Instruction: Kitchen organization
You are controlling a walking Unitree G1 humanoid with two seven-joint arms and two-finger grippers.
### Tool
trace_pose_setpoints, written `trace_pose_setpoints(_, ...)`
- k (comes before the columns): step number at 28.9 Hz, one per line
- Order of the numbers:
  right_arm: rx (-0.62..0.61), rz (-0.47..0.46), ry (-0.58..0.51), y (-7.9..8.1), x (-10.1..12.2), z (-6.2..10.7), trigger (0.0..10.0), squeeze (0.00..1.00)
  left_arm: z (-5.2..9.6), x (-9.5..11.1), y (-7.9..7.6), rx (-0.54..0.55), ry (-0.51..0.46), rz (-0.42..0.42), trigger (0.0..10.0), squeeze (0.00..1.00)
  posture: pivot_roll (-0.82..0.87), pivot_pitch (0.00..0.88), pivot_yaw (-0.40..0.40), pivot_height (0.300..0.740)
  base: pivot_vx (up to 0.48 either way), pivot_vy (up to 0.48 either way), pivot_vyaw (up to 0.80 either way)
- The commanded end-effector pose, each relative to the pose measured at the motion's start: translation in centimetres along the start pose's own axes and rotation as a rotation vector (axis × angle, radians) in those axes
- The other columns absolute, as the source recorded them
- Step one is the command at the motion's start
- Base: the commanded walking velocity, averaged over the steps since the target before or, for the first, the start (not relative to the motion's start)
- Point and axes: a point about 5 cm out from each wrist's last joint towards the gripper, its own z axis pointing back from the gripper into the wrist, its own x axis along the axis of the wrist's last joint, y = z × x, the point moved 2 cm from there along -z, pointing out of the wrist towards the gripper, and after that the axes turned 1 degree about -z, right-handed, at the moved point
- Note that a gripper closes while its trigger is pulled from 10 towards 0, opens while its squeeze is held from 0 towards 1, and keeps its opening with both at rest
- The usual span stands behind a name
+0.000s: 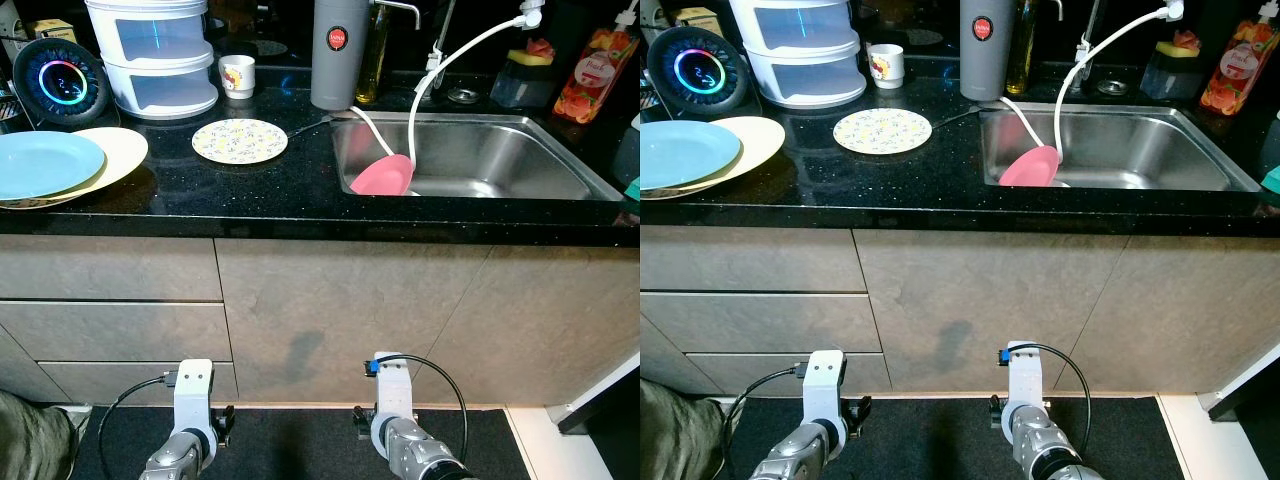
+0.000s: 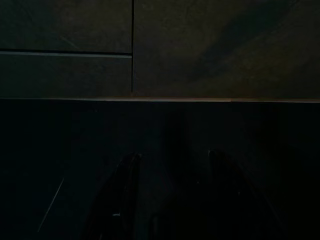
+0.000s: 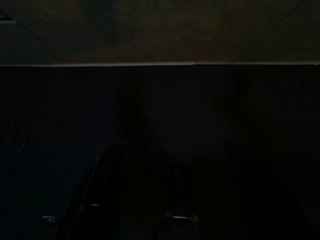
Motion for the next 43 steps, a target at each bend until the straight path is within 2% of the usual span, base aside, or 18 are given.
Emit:
trace_pose_setpoints(1, -0.003, 0.011, 0.042, -0.17, -1.23, 0.09, 10.0, 0.0, 0.25, -1.45, -0.17, 0.0, 0.048, 0.003, 10.0, 0.0, 0.02, 0.108, -0.024, 0.74, 0.0, 0.0, 0.0)
trace_pose_setpoints(43, 0.008, 0.018, 0.049, -0.07, -1.35, 0.1, 10.0, 0.0, 0.27, -1.54, -0.2, 0.003, 0.051, 0.001, 10.0, 0.0, 0.02, 0.107, -0.028, 0.74, 0.0, 0.0, 0.0)
